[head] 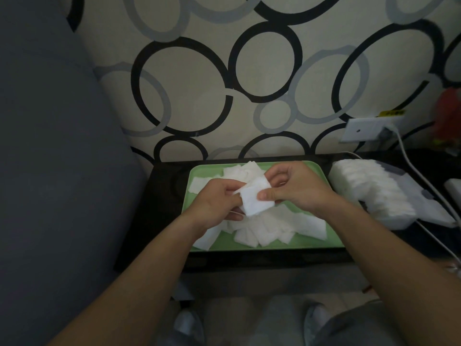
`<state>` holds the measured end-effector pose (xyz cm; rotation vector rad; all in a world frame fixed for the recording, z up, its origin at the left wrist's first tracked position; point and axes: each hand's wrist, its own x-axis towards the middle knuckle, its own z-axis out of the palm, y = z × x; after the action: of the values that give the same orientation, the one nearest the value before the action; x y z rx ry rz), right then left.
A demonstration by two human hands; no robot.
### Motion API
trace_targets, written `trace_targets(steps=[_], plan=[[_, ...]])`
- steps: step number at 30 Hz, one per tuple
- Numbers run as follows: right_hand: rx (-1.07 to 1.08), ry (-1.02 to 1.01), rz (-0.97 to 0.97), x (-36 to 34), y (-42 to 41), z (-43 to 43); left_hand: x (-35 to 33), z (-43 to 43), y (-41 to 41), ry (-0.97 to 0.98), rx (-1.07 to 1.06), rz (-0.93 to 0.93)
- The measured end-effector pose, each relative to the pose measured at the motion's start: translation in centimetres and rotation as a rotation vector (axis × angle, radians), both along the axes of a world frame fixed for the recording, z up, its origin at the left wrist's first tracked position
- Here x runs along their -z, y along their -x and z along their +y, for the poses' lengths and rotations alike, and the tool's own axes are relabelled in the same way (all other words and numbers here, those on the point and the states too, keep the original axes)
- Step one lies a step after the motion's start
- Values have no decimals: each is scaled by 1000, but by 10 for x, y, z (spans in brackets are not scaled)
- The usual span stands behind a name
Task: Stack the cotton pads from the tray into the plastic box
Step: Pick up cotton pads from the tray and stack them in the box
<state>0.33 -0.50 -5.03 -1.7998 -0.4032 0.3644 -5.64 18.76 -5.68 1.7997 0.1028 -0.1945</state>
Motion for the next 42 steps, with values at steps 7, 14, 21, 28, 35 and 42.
trace_targets(steps=[7, 14, 21, 28, 35, 42], plan=[[50, 74, -49, -1, 0, 3, -3, -6, 1, 181, -67, 79], [127, 166, -323, -2, 4, 9, 0, -15, 1, 372, -187, 176], [126, 273, -494, -2, 8, 12, -1, -16, -1, 529, -273, 186], [141, 300, -469, -4, 8, 11, -2, -17, -2, 594, -268, 211], [39, 218, -411, -1, 4, 10, -1, -16, -4, 579, -263, 222], [-58, 251, -303, -5, -4, -9, 3, -8, -7, 309, -253, 108]])
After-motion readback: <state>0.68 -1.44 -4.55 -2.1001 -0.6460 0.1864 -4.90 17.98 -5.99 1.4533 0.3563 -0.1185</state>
